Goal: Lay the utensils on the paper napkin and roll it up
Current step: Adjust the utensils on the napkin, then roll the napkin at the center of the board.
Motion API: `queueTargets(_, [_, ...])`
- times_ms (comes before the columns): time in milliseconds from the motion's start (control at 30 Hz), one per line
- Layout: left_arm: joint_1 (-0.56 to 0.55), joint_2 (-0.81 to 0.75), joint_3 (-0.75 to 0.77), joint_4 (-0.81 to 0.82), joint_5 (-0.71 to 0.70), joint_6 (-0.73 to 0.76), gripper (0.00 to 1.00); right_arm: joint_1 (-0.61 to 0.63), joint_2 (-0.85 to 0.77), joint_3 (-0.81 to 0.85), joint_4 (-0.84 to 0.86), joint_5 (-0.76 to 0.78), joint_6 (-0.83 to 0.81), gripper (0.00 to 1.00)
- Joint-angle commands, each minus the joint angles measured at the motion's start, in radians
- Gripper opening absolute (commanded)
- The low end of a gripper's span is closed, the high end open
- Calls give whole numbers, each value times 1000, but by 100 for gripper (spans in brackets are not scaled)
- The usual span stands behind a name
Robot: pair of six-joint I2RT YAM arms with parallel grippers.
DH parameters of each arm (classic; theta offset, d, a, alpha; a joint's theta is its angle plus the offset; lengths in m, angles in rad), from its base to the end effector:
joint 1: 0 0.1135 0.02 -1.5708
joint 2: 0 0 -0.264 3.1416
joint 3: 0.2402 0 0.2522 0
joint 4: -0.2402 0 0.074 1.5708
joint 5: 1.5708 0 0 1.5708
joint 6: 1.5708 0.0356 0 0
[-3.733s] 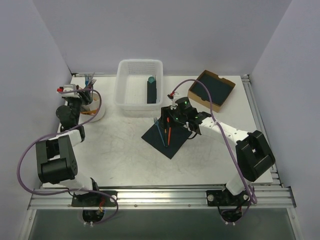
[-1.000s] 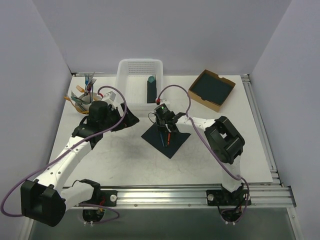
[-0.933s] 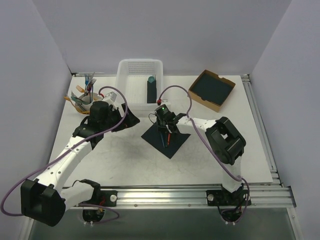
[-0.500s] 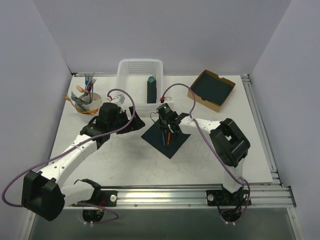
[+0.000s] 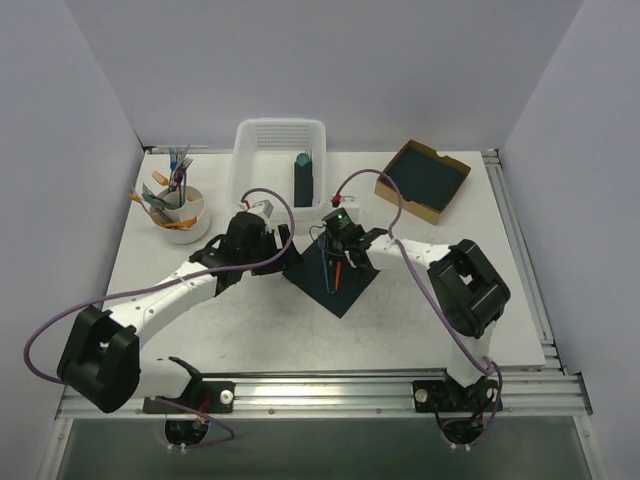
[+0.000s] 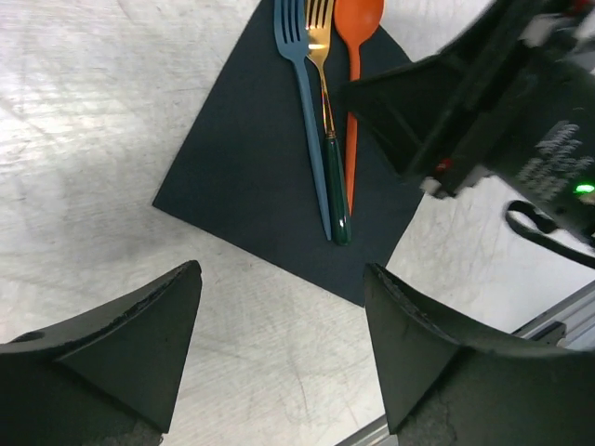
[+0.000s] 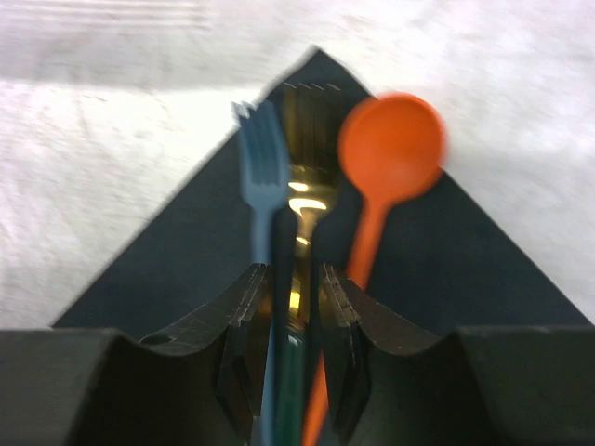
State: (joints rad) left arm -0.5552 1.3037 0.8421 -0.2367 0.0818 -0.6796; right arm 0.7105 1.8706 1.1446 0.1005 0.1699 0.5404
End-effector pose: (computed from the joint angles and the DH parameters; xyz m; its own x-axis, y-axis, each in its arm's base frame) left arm 0.2366 -0.1502 0.2424 -0.7886 -0.2480 -0.5628 0.1066 0.8461 -0.5222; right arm 0.3143 0.2625 0.1841 -0.6578 0.1029 -0.7461 -0.2338 0.9138 0.3322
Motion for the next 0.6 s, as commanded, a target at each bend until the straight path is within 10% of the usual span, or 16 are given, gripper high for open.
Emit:
queueTargets(0, [-32, 66, 5, 102, -17, -17, 77, -58, -140, -64, -27, 19, 9, 24])
queueTargets(200, [-83, 179, 22, 180, -50, -43, 58, -149, -258, -200, -44, -3, -19, 8])
queueTargets(333, [-83, 264, 29, 290, -47, -49, 18, -192, -284, -246, -44, -15, -33, 0])
queueTargets(567, [-83, 404, 92, 304, -51, -48, 3, -220, -255, -279, -12, -49, -34, 0])
